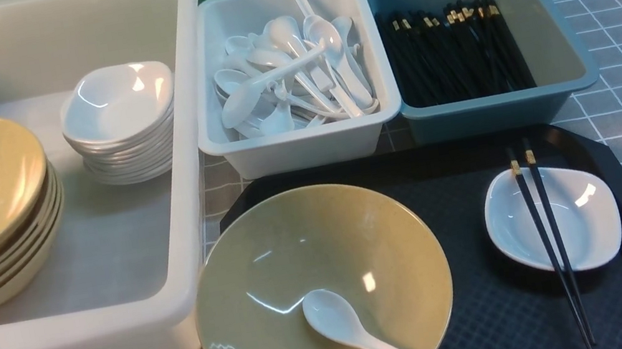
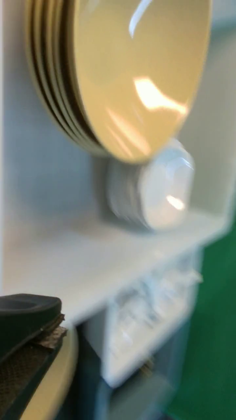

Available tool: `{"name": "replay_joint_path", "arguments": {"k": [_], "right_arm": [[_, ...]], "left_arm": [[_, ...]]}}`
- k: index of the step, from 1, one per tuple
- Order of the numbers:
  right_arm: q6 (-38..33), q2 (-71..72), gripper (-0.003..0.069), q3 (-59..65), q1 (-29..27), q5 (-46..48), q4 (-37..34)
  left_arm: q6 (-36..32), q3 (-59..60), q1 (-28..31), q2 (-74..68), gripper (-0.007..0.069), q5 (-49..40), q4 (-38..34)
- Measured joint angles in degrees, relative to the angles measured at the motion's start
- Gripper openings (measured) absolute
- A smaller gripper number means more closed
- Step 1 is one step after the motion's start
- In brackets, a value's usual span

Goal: On grey table put chopsticks spoon bowls plates into blue grey white boxes.
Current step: 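Move the grippers toward the tableware on the black tray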

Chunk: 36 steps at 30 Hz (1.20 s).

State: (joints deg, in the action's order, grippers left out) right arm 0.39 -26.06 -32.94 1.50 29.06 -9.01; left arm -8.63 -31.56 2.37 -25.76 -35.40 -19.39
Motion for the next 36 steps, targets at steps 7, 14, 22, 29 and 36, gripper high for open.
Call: {"name": "replay_joint_path", "arguments": {"k": [7, 14, 22, 29, 36], "right_arm": [[-11.0, -19.3, 0.0033, -17.5, 1.8, 21.1, 0.4], [-14.5, -31.2, 0.0033, -24.4, 12.1, 29.7, 1.4], [-15.0, -43.0, 0.0034, -28.9, 21.3, 33.2, 3.1], [-9.0, -51.7, 0.0067, -32.4, 21.9, 33.0, 7.8], [0.6, -58.1, 0.0239, -32.4, 21.2, 31.9, 12.2]], "left_arm": [[2.5, -14.2, -0.2, -17.2, -0.0011, -22.6, 14.2], [-0.3, -21.9, -9.5, -26.1, -0.0011, -27.3, 14.3], [-1.3, -29.5, -30.3, -36.7, -0.0011, -25.5, 11.9], [-1.0, -34.3, -40.9, -47.3, -0.0011, -23.5, 13.8], [-1.0, -34.5, -43.0, -50.2, -0.0011, -22.3, 13.9]]}}
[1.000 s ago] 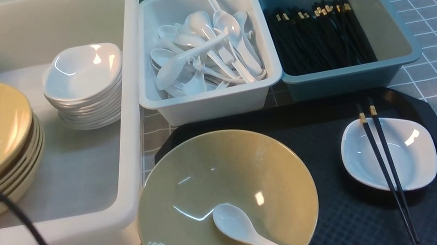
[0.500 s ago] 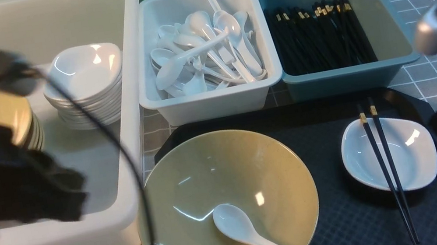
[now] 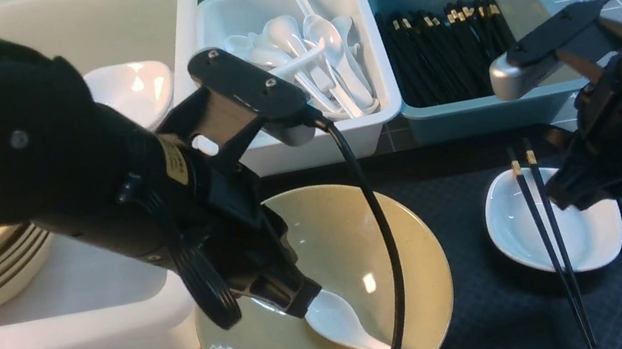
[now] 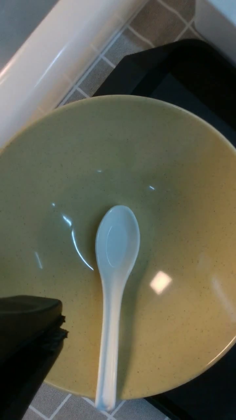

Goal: On grey table put chopsticks spoon bowls plates into blue grey white boxes.
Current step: 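Move the grippers toward the tableware on the black tray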

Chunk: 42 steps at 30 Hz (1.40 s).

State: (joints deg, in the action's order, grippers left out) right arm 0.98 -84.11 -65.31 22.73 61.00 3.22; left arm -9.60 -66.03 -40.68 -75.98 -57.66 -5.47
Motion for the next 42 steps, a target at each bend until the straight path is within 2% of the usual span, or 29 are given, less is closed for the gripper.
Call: {"name": "replay_joint_path", "arguments": {"k": [2, 3, 5, 7, 23, 26, 29, 30, 32, 34, 36, 38, 42], "right_arm": [[4.2, -2.9, 0.0370, 0.0, -1.5, -2.6, 0.1], [4.2, -2.9, 0.0377, 0.0, -1.6, -2.7, 0.1], [6.0, -5.3, 0.0456, 0.0, -3.1, -4.3, -0.2], [6.8, -7.8, 0.0495, 0.0, -4.6, -5.2, -1.1], [7.0, -20.1, 0.0505, -4.0, -5.1, -8.5, -3.2], [7.0, -20.9, 0.0484, -4.0, -5.1, -8.5, -3.2], [7.0, -21.6, 0.0426, -4.0, -5.1, -8.5, -3.2], [7.0, -21.7, 0.0361, -4.0, -5.1, -8.5, -3.2], [7.0, -21.7, 0.0316, -4.0, -5.1, -8.5, -3.2], [7.0, -21.8, 0.0176, -4.5, -5.1, -7.6, -3.2], [6.8, -21.8, 0.0100, -5.3, -5.1, -6.7, -3.2], [6.4, -21.8, 0.0072, -6.6, -5.1, -5.5, -3.2], [3.4, -21.8, 0.0073, -11.2, -5.1, -1.0, -3.2]], "left_arm": [[0.0, 0.0, 0.0, -0.2, -0.0011, 0.4, 0.2], [0.0, 0.0, 0.0, -0.2, -0.0011, 0.5, 0.2], [-0.1, 0.0, 0.0, -0.2, -0.0011, 1.0, 0.2], [-0.4, 0.0, 0.0, -0.2, -0.0011, 1.4, 0.2], [-1.5, 1.9, 0.0, -0.2, -0.0011, 5.3, 1.1], [-1.5, 2.7, 0.0, -0.2, -0.0011, 5.5, 1.3], [-1.5, 3.7, 0.0, -0.2, -0.0011, 6.0, 1.7], [-1.5, 4.2, 0.0, -0.2, -0.0011, 6.1, 1.7], [-1.5, 4.4, 0.0, -0.2, -0.0011, 6.2, 1.7], [-1.5, 4.6, 0.0, -0.2, -0.0011, 6.2, 1.7], [-1.5, 4.6, 0.0, -0.2, -0.0011, 6.6, 1.7], [-1.4, 4.6, 0.0, -0.2, -0.0011, 7.1, 1.8], [0.2, 4.6, 0.0, -0.2, -0.0011, 9.5, 1.8]]}}
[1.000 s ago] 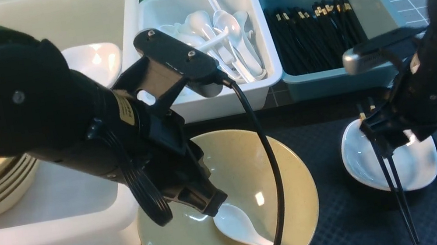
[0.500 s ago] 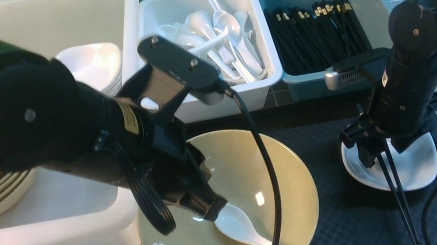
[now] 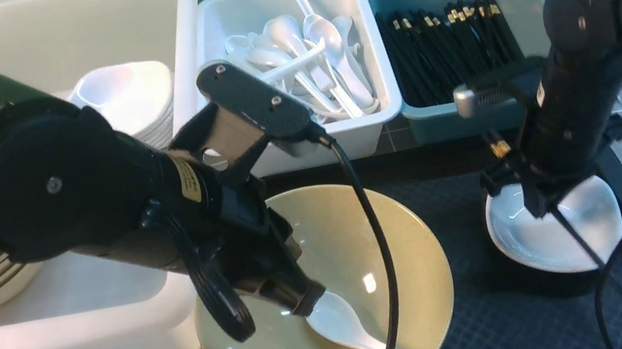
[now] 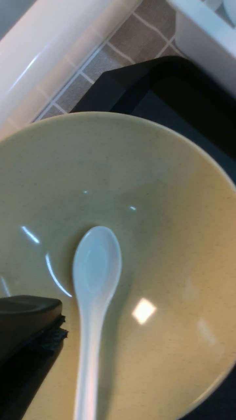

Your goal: On grey table put chopsticks spoon bowls plates into blue grey white boxes.

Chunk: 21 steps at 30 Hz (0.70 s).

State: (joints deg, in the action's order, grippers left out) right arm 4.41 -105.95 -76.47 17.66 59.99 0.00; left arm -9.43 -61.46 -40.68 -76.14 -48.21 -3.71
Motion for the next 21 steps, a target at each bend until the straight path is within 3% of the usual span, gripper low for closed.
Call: {"name": "replay_joint_path", "arguments": {"k": [7, 12, 15, 21], "right_arm": [[-4.0, -0.1, 0.0067, -13.4, 0.0, 6.1, -0.3], [-4.8, -3.8, 0.0069, -25.5, -1.2, 14.6, -2.5], [-6.1, -6.8, 0.0102, -30.6, -1.9, 14.8, -4.1], [-8.8, -8.1, 0.0097, -32.3, -1.8, 14.7, -4.7]], "left_arm": [[1.1, -7.3, 0.4, -3.3, -0.0011, 0.7, 0.6], [0.7, -19.9, 5.6, -12.2, -0.0011, -0.1, -0.6], [-1.6, -25.8, 8.4, -16.6, -0.0011, -2.3, -1.9], [-3.7, -27.5, 9.0, -17.8, -0.0011, -3.7, -3.7]]}}
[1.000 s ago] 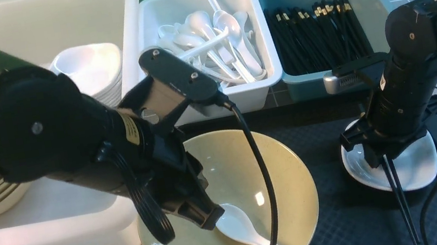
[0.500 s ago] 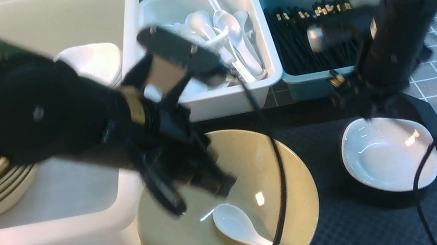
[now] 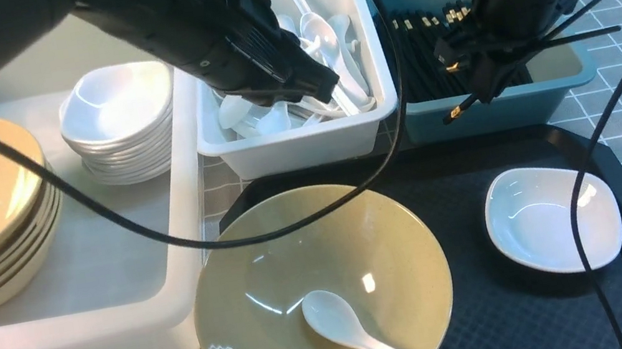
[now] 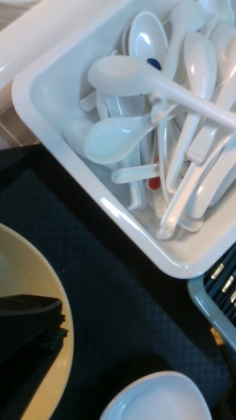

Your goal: On grey table put chopsticks spoon bowls plates into blue grey white boxes.

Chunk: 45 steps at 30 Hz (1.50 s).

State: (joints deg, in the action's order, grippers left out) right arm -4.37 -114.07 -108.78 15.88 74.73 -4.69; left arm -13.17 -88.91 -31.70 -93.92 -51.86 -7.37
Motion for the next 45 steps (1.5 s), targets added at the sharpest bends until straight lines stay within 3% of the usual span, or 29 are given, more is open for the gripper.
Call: {"name": "replay_joint_path", "arguments": {"k": [11, 21, 29, 36, 40, 42, 43, 45], "right_arm": [[-2.1, 7.6, 0.0088, -1.3, 6.2, -2.7, -0.1], [-2.8, 13.2, 0.0088, -2.1, 5.2, -4.0, 5.6], [3.4, 4.7, 0.0088, -2.1, -1.1, -24.7, 6.8], [7.6, -7.0, 0.0098, -2.1, -3.1, -43.0, 7.1], [7.9, -12.3, 0.0242, -2.0, -3.2, -49.8, 7.1], [8.1, -12.5, 0.0309, -1.9, -3.2, -50.0, 7.1], [8.5, -12.5, 0.0400, -2.0, -3.2, -49.3, 7.1], [9.1, -12.1, 0.0454, -2.2, -3.3, -47.9, 7.1]], "left_arm": [[-1.3, 0.0, 0.0, 0.0, -0.0011, -7.9, -0.1], [-1.9, 0.0, 0.1, 0.0, -0.0011, -5.7, -1.5], [-1.9, 0.0, 0.1, 0.0, -0.0011, 0.8, -4.4], [-2.0, 0.0, 0.1, 0.0, -0.0011, 1.1, -4.4], [-2.0, 0.0, 0.1, 0.0, -0.0011, 2.1, -4.5], [-2.0, 0.0, 0.1, 0.0, -0.0011, 2.8, -4.5], [-2.2, 0.0, 0.1, 0.1, -0.0011, 3.7, -4.3], [-2.2, 0.0, 0.1, 0.4, -0.0011, 4.5, -4.1]]}}
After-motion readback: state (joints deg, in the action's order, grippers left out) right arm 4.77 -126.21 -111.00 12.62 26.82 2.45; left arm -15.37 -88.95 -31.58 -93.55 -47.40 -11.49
